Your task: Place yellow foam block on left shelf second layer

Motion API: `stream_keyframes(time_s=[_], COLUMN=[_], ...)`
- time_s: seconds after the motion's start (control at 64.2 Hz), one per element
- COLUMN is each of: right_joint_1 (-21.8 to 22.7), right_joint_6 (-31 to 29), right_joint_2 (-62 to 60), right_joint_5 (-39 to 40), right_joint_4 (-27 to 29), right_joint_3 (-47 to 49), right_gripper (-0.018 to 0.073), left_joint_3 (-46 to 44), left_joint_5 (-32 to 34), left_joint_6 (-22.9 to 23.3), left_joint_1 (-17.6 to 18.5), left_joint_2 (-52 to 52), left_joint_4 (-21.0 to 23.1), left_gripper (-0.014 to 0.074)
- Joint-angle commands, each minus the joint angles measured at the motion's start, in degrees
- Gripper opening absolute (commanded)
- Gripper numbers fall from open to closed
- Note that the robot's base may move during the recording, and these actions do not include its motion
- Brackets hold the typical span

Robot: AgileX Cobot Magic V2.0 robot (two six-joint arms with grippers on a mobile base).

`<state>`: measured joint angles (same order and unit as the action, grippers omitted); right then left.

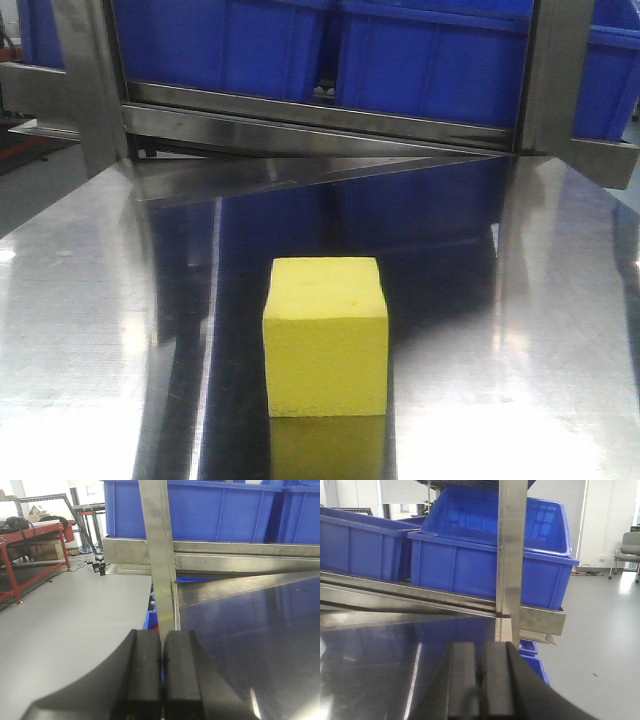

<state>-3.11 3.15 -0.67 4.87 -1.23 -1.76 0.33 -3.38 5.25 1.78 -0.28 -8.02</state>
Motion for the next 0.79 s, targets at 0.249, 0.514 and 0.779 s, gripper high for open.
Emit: stream_keyframes(time_s=[0.249, 0.514, 0.779], right_joint_1=[0.1, 0.1, 0.1], right_joint_6=[-0.1, -0.1, -0.1], right_joint_2=[-1.01, -1.01, -0.34], right_joint_5=[5.14, 3.0, -2.75], right_joint_4=[-0.47, -0.47, -0.47], right_joint_3=[1.26, 1.32, 5.22], right_gripper=[0.0055, 0.0055, 0.0055], left_joint_3=[1.44, 1.44, 1.44], left_joint_5=[4.67, 4.67, 4.67], left_joint_6=[0.27, 0.27, 0.27], left_joint_1=[-0.11, -0.11, -0.11], left_joint_2=[-1.2, -1.2, -1.2], left_joint_4=[0.35, 0.35, 0.35], left_gripper=[0.0136, 0.0136, 0.0136])
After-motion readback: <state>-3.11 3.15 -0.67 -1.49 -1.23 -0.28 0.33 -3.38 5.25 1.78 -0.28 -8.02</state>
